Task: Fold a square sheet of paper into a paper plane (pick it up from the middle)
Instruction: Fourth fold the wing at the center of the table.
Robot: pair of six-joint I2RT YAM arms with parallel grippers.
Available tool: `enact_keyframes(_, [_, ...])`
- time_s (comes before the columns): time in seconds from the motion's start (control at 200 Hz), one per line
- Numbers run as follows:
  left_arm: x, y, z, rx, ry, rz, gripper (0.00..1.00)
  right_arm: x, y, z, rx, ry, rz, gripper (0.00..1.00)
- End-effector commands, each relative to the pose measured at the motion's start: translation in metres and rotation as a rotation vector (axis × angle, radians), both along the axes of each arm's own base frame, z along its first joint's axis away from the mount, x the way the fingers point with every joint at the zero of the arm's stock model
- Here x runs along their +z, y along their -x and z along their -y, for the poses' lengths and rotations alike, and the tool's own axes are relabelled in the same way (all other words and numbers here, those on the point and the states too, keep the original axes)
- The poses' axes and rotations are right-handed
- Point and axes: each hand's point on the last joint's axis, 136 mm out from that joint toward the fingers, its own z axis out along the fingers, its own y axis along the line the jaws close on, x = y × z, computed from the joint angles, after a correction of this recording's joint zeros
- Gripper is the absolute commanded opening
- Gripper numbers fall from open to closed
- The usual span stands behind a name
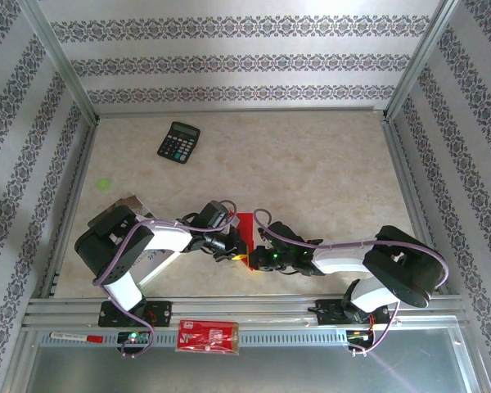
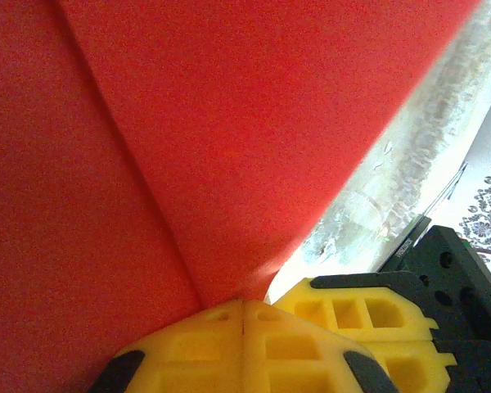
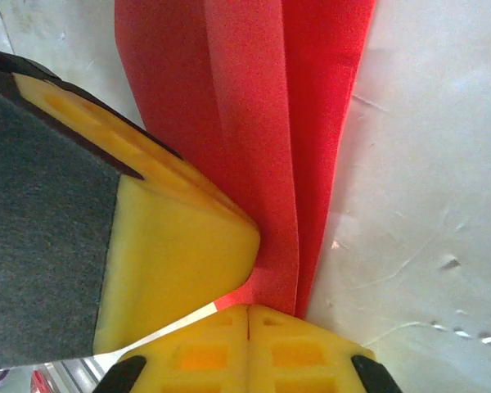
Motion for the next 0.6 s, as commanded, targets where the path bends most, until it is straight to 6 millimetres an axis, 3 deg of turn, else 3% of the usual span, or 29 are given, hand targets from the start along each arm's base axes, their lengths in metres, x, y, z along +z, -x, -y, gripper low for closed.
enact_keyframes(0.0, [-0.007, -0.001, -0.002, -0.012, -0.056, 0.009, 0.00, -0.040, 0.020, 0.040, -0.031, 0.211, -0.106, 0.00])
enact_keyframes(0.595, [-0.019, -0.027, -0.025, 0.021, -0.127, 0.075, 0.00, -0.055, 0.038, 0.059, 0.000, 0.330, -0.202, 0.00])
